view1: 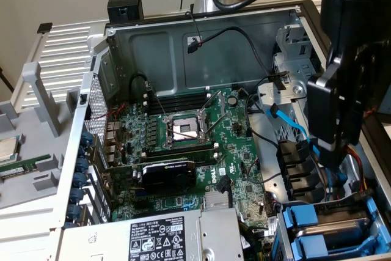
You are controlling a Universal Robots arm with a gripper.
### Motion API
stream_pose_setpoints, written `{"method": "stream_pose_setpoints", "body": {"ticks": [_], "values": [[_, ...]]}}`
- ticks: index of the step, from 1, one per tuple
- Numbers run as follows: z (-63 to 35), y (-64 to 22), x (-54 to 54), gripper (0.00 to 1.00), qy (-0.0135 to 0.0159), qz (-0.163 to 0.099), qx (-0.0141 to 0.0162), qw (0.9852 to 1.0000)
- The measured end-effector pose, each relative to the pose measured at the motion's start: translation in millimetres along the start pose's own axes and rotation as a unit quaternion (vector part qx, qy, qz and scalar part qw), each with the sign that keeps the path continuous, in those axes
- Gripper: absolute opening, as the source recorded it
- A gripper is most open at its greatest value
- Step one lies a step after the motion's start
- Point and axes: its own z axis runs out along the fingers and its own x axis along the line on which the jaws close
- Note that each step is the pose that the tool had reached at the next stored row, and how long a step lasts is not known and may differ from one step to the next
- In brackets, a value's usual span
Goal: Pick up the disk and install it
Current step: 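Insert the first disk wire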
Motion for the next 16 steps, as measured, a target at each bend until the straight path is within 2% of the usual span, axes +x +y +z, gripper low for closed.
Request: {"method": "stream_pose_setpoints", "body": {"ticks": [5,10,16], "values": [[-7.4,-0.6,2.6,0.61,0.0009,0.000,0.0054,1.0000],[-15.4,-1.1,5.6,0.61,-0.0004,0.002,0.0110,0.9999],[-28.5,-3.3,8.9,0.61,-0.0026,0.002,0.0138,0.9999]]}}
